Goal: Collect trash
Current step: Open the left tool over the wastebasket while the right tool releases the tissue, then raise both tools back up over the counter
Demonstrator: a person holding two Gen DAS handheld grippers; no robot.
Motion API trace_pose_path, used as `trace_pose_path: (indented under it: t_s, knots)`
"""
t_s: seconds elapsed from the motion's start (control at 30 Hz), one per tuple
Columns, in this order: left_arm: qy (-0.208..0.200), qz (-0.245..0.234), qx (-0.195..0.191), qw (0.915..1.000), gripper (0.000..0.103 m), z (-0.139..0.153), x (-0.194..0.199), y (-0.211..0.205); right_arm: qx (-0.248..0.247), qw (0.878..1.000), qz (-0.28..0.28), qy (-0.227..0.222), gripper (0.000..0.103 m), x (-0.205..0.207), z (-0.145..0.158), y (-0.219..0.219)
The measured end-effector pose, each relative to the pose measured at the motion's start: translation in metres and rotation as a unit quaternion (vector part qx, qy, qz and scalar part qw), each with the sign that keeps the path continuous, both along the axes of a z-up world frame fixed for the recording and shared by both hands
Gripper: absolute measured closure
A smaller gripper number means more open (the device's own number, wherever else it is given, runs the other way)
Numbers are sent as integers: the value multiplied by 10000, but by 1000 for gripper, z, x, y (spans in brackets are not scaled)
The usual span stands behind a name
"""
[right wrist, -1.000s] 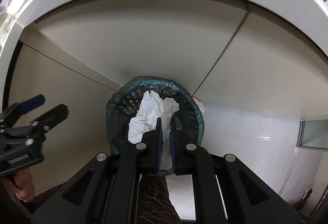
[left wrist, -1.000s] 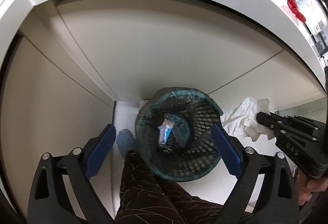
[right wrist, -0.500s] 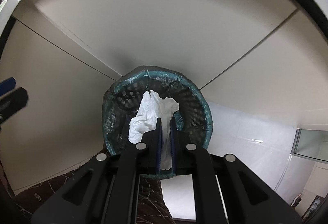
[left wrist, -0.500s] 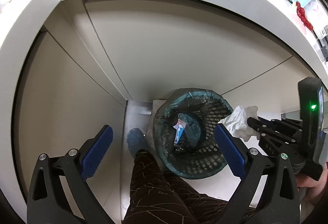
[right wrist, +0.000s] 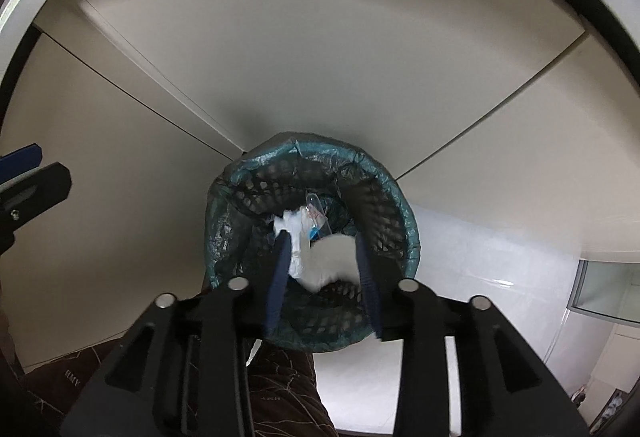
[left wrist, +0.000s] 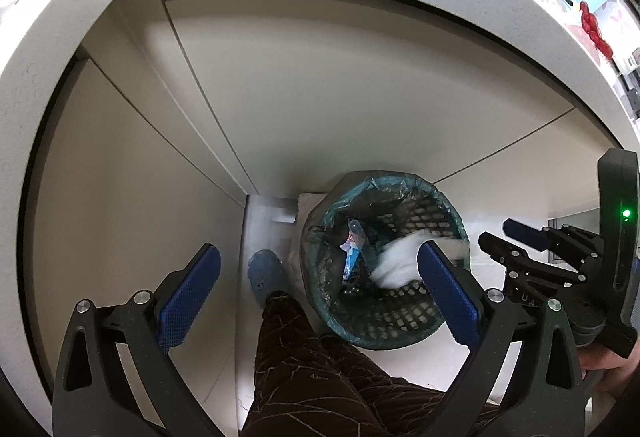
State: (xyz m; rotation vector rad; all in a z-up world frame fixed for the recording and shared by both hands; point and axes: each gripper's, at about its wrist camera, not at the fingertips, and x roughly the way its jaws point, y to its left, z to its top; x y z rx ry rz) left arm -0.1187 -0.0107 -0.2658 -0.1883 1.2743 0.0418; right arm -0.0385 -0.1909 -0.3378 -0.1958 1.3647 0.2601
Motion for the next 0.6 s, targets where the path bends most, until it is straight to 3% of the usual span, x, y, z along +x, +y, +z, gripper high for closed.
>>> trace_pose_path:
  t_s: [0.37, 0.47, 0.6]
  knots:
    - [-27, -14, -41, 10000, 6, 3, 2, -1, 165, 9996, -143, -155, 27, 0, 18, -3]
    - [-107, -21, -51, 9999, 6, 10, 4, -2, 143, 9992, -205, -322, 16, -2, 36, -8]
    - [-111, -46, -158, 9998, 6, 24, 10, -3, 171, 9977, -373, -548, 10, -1, 60, -17]
